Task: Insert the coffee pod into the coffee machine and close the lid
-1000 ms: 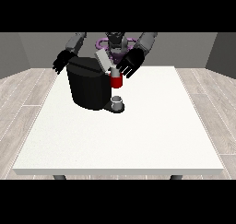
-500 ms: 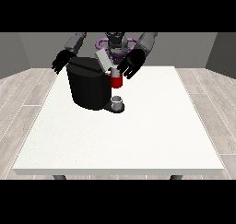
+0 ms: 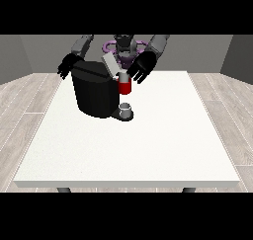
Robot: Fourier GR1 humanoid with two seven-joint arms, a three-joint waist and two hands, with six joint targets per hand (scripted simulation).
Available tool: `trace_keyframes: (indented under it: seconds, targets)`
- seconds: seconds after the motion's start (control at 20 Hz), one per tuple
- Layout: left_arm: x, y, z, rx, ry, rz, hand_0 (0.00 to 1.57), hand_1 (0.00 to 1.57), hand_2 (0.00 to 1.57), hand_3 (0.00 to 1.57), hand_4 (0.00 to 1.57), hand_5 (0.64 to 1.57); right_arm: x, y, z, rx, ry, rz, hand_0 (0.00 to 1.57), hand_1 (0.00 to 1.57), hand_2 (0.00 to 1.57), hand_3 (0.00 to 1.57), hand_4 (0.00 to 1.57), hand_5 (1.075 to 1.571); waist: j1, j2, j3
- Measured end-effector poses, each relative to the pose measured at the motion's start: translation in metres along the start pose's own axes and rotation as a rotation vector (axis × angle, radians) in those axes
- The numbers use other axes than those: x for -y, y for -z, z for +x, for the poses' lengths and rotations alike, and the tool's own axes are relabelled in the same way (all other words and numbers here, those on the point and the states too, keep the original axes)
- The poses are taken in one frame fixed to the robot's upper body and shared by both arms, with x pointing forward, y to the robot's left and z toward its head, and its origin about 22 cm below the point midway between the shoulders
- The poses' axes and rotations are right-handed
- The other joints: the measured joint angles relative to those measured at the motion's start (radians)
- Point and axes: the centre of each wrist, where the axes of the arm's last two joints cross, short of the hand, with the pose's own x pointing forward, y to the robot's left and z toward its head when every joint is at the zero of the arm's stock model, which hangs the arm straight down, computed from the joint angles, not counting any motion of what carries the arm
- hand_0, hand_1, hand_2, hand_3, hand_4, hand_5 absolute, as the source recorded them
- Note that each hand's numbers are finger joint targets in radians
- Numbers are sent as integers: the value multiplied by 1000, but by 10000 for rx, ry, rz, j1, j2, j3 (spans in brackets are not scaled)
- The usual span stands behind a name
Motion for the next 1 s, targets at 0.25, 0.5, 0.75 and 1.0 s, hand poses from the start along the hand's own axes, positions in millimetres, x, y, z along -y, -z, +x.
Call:
trace_keyframes:
  seconds: [0.25, 0.5, 0.75, 1.0]
  targets:
    - [-10, -1, -1, 154, 124, -10, 567, 567, 810, 640, 235, 1571, 6, 3, 0, 89, -13, 8, 0, 0, 0, 0, 419, 1571, 0, 121, 1]
    - [-11, -4, -7, 178, 669, -620, 0, 0, 0, 0, 0, 1571, 7, 0, -3, -125, -89, -36, 0, 0, 0, 0, 348, 1571, -12, -10, 0]
    - [-13, -5, -10, 159, 1010, -705, 0, 0, 0, 0, 0, 1571, 4, -1, -3, -37, -84, -110, 0, 0, 0, 0, 378, 1571, 17, 6, 1]
    - [-5, -5, -8, 106, 957, -1125, 0, 0, 0, 0, 0, 1571, 8, -3, -10, -258, -140, -338, 0, 0, 0, 0, 392, 1571, 196, -331, -8]
